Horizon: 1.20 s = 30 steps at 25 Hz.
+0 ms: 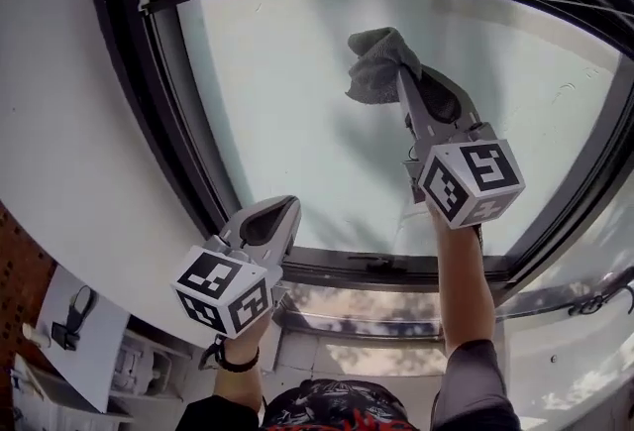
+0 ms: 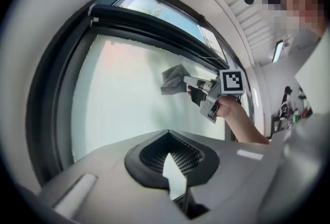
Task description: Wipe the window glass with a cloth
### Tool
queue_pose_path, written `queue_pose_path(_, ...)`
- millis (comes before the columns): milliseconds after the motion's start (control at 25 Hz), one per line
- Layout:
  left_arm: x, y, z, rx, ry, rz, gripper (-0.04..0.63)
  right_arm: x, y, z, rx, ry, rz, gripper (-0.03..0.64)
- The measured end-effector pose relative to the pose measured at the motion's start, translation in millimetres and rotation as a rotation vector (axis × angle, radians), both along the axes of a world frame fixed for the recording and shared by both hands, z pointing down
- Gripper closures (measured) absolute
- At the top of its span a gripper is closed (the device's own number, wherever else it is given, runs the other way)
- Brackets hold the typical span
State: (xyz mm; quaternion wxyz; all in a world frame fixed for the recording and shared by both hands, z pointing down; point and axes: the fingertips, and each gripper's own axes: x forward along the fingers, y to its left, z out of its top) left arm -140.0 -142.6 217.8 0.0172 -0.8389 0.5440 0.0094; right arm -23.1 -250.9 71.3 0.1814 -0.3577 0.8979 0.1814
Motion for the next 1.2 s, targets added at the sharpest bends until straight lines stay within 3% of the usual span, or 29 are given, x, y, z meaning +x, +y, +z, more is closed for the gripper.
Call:
queue_pose_path(120, 41.0, -10.4, -7.3, 0.026, 0.045, 0.092, 0.594, 77.0, -11.7, -3.5, -0.007, -0.035, 0.091, 0.598)
queue_pose_path(360, 134.7, -26.7, 4.7, 0.01, -0.066, 0.273, 0.594, 221.7, -43.9, -1.2, -0.05, -0.068, 0.313, 0.598)
queue_pose_path(600, 172.0, -42.0, 13.5, -0.025, -0.032, 0.334, 0.594, 348.6, -69.4, 4.0, -0.115, -0.094, 0.598, 0.598)
queue_pose_path(720, 177.9, -46.2, 12.1, 0.0, -0.033, 0.318, 0.594, 384.8, -77.0, 9.5, -0.132, -0.105, 0.69, 0.6)
queue_pose_path(840, 177.5, -52.1, 8.8, 0.068, -0.099, 0.264, 0.6, 374.9, -79.3, 13.4, -0.113, -0.059, 0.721, 0.598)
queue_pose_path(960, 167.9, -57.5, 12.2, 0.091, -0.154, 0.214, 0.6, 324.8, -65.6, 10.1, -0.092, -0.04, 0.63, 0.598)
queue_pose_path(1080, 132.4, -58.7, 19.6, 0.09, -0.175, 0.121, 0.6, 234.6, -49.9, 4.1, -0.023, 0.004, 0.457, 0.598)
queue_pose_path(1200, 80.5, -52.7, 32.0, 0.029, -0.092, 0.051, 0.598, 136.6, -31.1, 5.9, 0.028, 0.016, 0.233, 0.598)
